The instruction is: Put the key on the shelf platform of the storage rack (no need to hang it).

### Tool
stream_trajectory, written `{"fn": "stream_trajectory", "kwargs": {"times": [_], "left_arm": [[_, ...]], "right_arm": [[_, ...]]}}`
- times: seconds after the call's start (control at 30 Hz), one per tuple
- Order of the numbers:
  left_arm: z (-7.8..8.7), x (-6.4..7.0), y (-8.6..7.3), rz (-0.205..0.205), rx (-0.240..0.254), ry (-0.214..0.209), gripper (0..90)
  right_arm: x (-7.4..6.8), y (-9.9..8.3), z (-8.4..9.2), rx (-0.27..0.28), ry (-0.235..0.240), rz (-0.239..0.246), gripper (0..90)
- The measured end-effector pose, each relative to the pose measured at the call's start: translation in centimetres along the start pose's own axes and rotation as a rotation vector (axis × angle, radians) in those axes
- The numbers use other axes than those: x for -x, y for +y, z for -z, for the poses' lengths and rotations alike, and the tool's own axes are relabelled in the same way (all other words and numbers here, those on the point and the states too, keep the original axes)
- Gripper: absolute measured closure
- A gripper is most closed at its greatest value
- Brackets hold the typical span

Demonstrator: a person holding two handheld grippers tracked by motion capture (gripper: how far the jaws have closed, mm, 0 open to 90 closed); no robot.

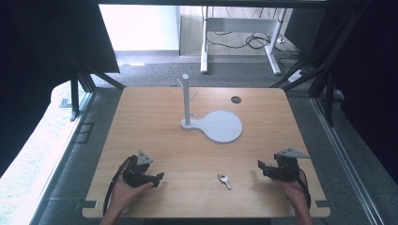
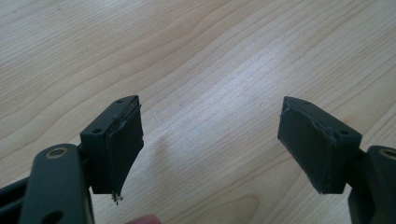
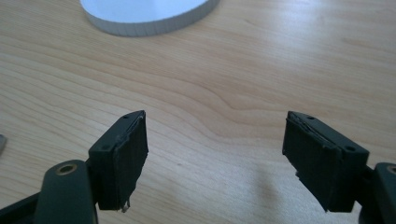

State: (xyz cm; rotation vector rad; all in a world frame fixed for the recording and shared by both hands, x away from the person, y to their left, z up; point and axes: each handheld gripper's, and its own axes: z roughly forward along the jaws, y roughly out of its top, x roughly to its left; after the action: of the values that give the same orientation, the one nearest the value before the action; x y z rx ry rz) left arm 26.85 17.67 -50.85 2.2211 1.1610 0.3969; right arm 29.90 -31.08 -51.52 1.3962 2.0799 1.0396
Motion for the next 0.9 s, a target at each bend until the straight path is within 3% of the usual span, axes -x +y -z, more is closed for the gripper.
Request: {"fn": "stream_trajectory", "kwargs": {"times": [0.13,0.4,0.63,0.9], "left_arm": [[0.01,-0.02,0.0,0.002,0.001,-0.001,22.5],[0.14,-0.1,0.0,0.008,0.005,-0.004,22.5],[0.13,-0.11,0.02,0.004,0.006,-0.005,22.5],[-0.07,-0.02,0.02,0.005,0.0,-0.007,22.5]], "right_arm": [[-0.32,0.15,0.07,-0.009,0.015,0.016,28.5],[-0.09,-0.05,0.1,-0.019,0.03,-0.023,32.5],[-0.37,-0.08,-0.2,-0.039,0.039,0.001,36.6],[-0.38,0.29,0.15,-0.026,0.05,-0.01,39.7]]}}
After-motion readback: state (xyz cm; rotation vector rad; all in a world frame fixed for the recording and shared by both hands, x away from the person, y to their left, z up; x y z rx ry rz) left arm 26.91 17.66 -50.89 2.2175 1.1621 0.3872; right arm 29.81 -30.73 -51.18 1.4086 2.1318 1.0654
